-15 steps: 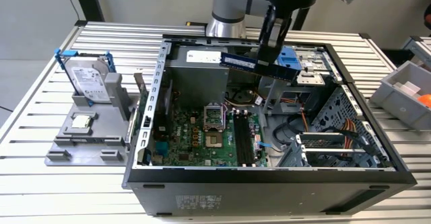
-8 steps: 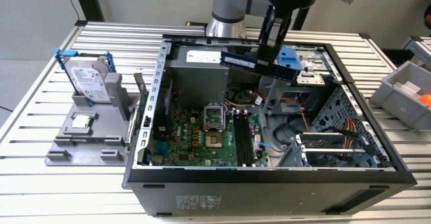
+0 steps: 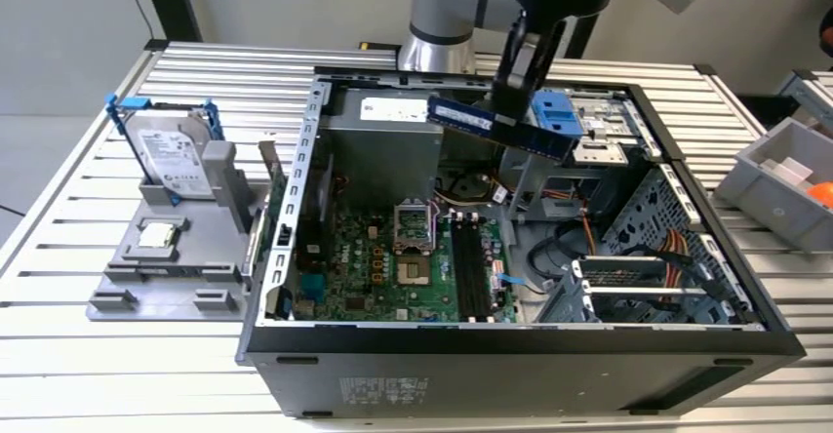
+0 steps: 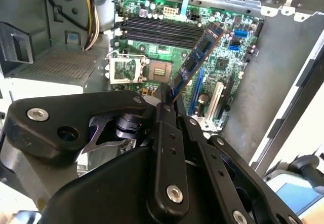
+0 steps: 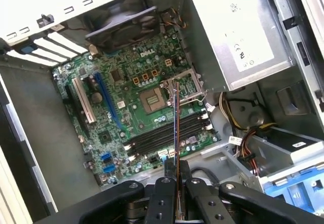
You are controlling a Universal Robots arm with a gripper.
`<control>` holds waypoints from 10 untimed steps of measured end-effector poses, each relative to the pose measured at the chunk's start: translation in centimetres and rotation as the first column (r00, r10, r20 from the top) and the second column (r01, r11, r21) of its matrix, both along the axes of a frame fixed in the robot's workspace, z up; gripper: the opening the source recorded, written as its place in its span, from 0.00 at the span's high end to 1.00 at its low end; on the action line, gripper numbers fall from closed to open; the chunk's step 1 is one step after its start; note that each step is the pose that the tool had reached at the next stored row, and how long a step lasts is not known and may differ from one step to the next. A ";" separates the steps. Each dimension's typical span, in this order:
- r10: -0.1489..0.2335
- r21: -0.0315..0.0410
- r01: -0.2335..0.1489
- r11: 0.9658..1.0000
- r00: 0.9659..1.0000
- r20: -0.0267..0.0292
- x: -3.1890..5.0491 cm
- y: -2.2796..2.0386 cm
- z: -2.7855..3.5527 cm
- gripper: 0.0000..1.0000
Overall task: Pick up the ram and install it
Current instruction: 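Insert the ram into the slot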
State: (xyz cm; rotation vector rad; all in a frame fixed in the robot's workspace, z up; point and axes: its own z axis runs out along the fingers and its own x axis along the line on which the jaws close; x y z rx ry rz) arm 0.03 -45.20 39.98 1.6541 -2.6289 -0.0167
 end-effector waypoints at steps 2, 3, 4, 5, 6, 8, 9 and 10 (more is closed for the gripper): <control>-0.029 0.000 0.029 1.000 1.000 0.000 0.00 0.00 0.00 1.00; -0.044 0.000 0.044 0.999 0.999 0.000 0.00 0.00 0.00 1.00; -0.059 0.000 0.059 0.998 0.998 0.000 0.00 0.00 0.00 1.00; -0.073 0.000 0.073 0.997 0.997 0.000 0.00 0.00 -0.01 1.00; -0.088 0.000 0.088 0.996 0.996 0.000 0.00 0.00 0.00 1.00; -0.118 0.000 0.118 0.993 0.993 0.000 0.00 0.00 -0.01 1.00; -0.133 0.000 0.133 0.991 0.991 0.000 0.00 0.00 -0.01 1.00; -0.148 0.000 0.148 0.989 0.989 0.000 0.00 0.00 -0.01 1.00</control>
